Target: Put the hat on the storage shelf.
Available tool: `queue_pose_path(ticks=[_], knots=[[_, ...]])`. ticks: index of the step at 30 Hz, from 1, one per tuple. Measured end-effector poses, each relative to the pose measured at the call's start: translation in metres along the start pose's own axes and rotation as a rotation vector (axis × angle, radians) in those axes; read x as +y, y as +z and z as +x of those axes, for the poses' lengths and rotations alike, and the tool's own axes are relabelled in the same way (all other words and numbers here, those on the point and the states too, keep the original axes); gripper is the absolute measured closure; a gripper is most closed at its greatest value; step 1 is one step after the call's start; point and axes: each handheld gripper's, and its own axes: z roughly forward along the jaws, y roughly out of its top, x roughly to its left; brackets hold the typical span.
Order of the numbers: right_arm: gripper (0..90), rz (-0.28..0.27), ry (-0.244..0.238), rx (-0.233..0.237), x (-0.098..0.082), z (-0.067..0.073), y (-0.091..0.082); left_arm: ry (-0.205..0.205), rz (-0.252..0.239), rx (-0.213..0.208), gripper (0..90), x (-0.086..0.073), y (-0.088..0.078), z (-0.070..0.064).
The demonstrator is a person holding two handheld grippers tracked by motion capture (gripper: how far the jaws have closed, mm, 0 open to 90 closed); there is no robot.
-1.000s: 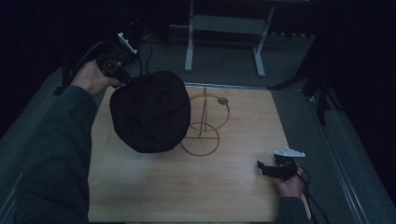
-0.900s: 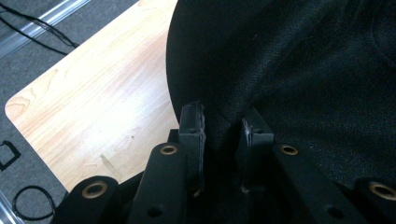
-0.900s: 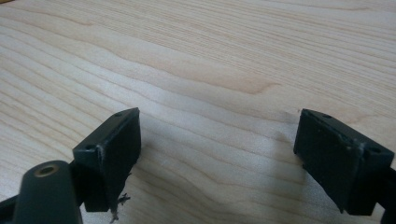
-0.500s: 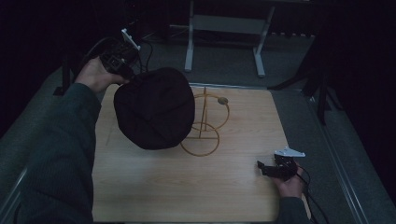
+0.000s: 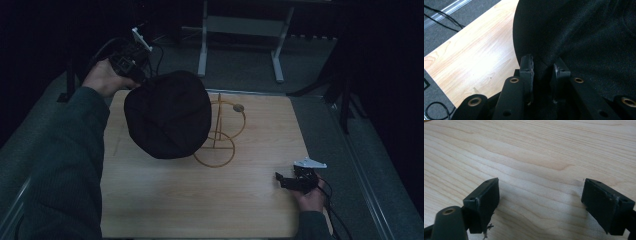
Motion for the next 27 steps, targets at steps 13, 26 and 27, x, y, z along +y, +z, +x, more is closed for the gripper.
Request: queue_pose_path(ticks=[13, 26, 27], knots=[[14.9, 0.000, 0.000, 0.000, 0.000, 0.000, 0.000, 0.014, -0.003, -0.007, 74.7, 0.010, -0.006, -0.007], [14.9, 0.000, 0.000, 0.000, 0.000, 0.000, 0.000, 0.032, -0.012, -0.018, 74.6, 0.024, -0.011, -0.016], [14.9, 0.000, 0.000, 0.000, 0.000, 0.000, 0.000, 0.035, -0.014, -0.020, 74.6, 0.025, -0.011, -0.017]])
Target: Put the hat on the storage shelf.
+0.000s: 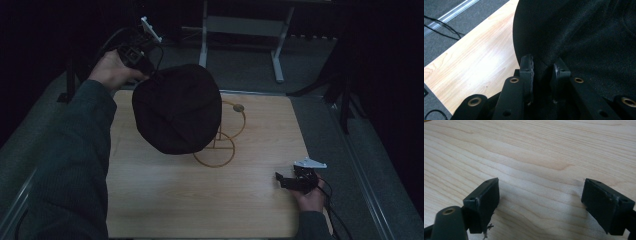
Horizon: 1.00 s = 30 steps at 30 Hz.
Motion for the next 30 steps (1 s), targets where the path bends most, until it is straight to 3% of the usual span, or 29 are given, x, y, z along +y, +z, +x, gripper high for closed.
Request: queue_pose_path(ticks=[30], knots=[[14.9, 0.001, -0.001, 0.000, -0.001, 0.000, -0.001, 0.032, -0.008, -0.014, 74.6, 0.035, 0.007, -0.025]])
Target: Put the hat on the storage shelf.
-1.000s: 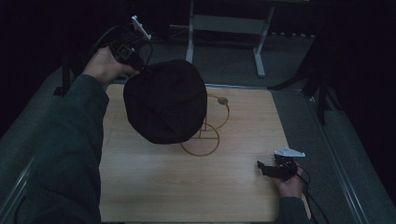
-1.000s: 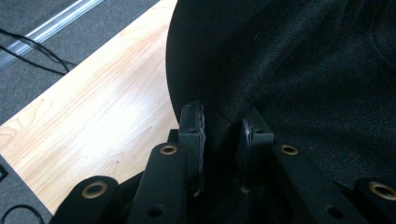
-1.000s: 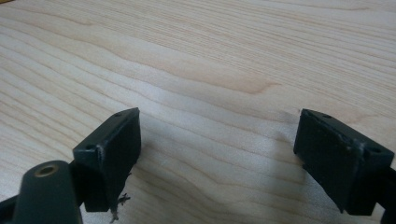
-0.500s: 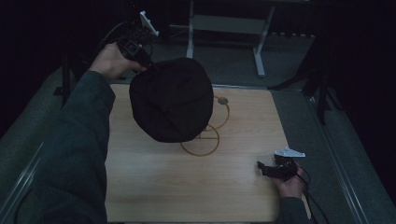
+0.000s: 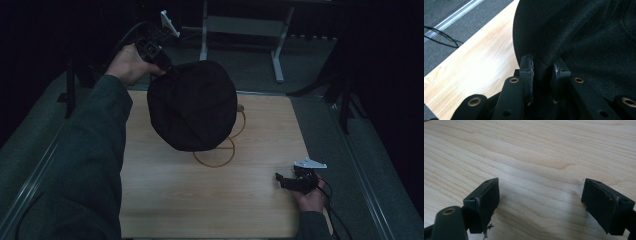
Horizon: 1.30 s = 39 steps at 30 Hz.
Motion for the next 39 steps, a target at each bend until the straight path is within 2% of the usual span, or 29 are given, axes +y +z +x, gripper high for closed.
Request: queue_pose_path(ticks=[9, 18, 25, 30, 32, 34, 39], knots=[[14.9, 0.001, -0.001, 0.001, 0.000, 0.000, 0.000, -0.013, 0.008, 0.009, 74.5, 0.015, 0.010, -0.008], [14.9, 0.001, -0.001, 0.001, 0.000, 0.000, 0.000, 0.006, 0.034, 0.010, 74.3, 0.031, 0.027, -0.019], [14.9, 0.003, -0.001, 0.001, 0.000, 0.000, 0.000, -0.011, 0.035, 0.001, 74.2, 0.039, 0.041, -0.023], [14.9, 0.003, -0.001, 0.001, 0.000, 0.000, 0.000, -0.026, 0.036, -0.012, 73.5, 0.044, 0.057, -0.027], [14.9, 0.003, -0.001, 0.001, 0.000, 0.000, 0.000, -0.027, 0.039, -0.008, 73.2, 0.046, 0.061, -0.028], [14.9, 0.003, -0.001, 0.001, 0.000, 0.000, 0.000, -0.032, 0.050, 0.013, 73.2, 0.048, 0.072, -0.030], [15.0, 0.000, -0.004, 0.002, 0.000, 0.000, 0.000, -0.052, 0.088, 0.027, 72.5, 0.047, 0.096, -0.026]])
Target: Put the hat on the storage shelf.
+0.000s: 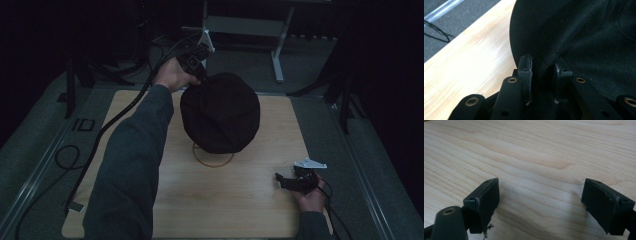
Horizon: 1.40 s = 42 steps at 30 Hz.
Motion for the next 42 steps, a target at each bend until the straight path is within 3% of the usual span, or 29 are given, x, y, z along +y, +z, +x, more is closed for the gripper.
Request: queue_pose_path(ticks=[9, 14, 21, 25, 42], knots=[[14.9, 0.000, 0.000, 0.001, 0.000, 0.000, 0.000, -0.037, -0.011, -0.011, 71.6, -0.006, 0.025, 0.008], [14.9, -0.001, -0.001, 0.000, 0.000, 0.000, 0.000, -0.031, -0.054, 0.030, 69.4, -0.005, 0.034, 0.001], [14.9, -0.001, 0.000, 0.001, 0.000, 0.000, 0.000, -0.048, -0.117, 0.092, 57.7, -0.006, 0.048, -0.002], [14.9, 0.000, -0.001, 0.001, 0.000, 0.000, 0.000, -0.056, -0.112, 0.087, 52.9, -0.009, 0.054, 0.001], [15.0, 0.000, -0.001, 0.001, 0.000, 0.000, 0.000, -0.017, -0.114, 0.060, 51.5, -0.020, 0.040, 0.006]])
